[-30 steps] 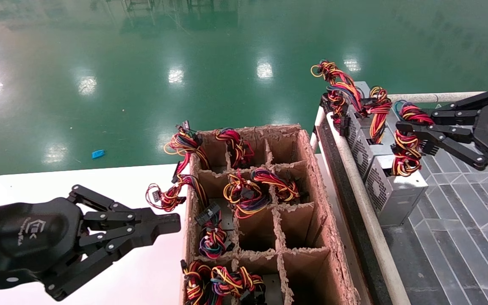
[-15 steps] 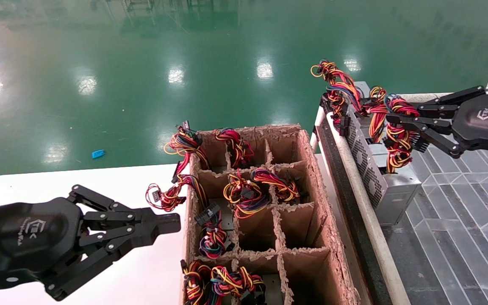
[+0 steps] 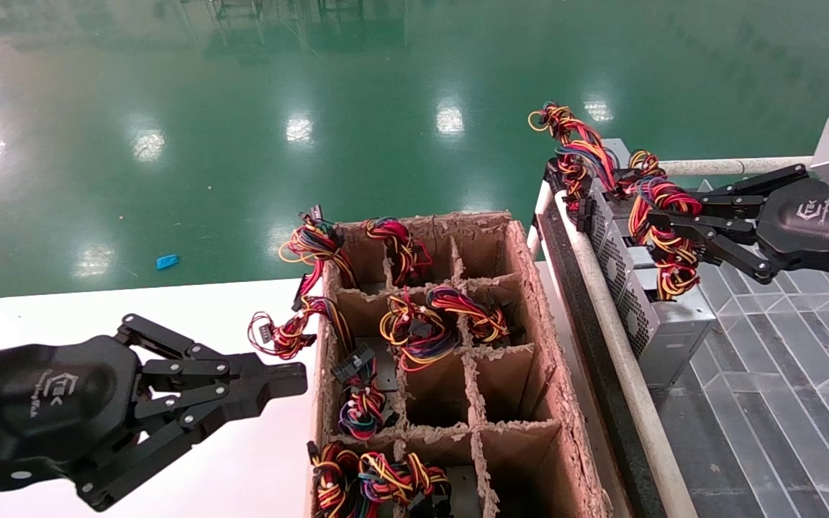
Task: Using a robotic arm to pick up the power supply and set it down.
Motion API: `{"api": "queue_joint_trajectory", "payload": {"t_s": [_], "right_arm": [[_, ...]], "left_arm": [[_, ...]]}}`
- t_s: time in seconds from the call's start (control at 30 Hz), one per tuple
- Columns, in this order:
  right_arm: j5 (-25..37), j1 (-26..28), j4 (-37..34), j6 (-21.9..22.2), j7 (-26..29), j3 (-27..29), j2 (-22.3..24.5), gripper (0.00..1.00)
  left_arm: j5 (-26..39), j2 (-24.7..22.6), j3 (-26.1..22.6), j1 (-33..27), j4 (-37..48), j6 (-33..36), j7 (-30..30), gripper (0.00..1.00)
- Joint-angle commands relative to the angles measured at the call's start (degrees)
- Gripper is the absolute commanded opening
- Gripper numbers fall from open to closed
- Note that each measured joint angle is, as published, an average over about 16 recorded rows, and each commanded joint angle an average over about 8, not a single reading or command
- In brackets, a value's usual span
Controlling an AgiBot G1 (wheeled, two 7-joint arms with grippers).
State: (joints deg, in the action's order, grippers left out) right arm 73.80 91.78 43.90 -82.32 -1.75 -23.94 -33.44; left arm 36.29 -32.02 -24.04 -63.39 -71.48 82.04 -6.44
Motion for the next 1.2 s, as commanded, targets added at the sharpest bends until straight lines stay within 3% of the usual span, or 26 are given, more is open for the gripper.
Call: {"api": "queue_joint_trajectory", "payload": {"t_s": [0.03,0.5,0.97,1.2], "right_arm": [[0.17,0.26,-0.33,-0.40,0.02,-0.18,-0.12,1.00],[-1.21,0.75,0.93,-0.93,1.06,0.61,0.56,1.00],[-10.03,-0.59,-0.41,-2.48,-1.85,5.25,0.66,1.00],[-12.35,-3.22,2.23,-2.58,-0.83,5.69,0.45,1.00]], "left_arm": [[0.00,0.00,0.00,0.00,0.00,0.00,0.00,0.00],[0.00,0.00,0.00,0.00,0.00,0.00,0.00,0.00],[0.00,0.00,0.00,0.00,0.00,0.00,0.00,0.00],[0.00,0.00,0.00,0.00,0.00,0.00,0.00,0.00]]}}
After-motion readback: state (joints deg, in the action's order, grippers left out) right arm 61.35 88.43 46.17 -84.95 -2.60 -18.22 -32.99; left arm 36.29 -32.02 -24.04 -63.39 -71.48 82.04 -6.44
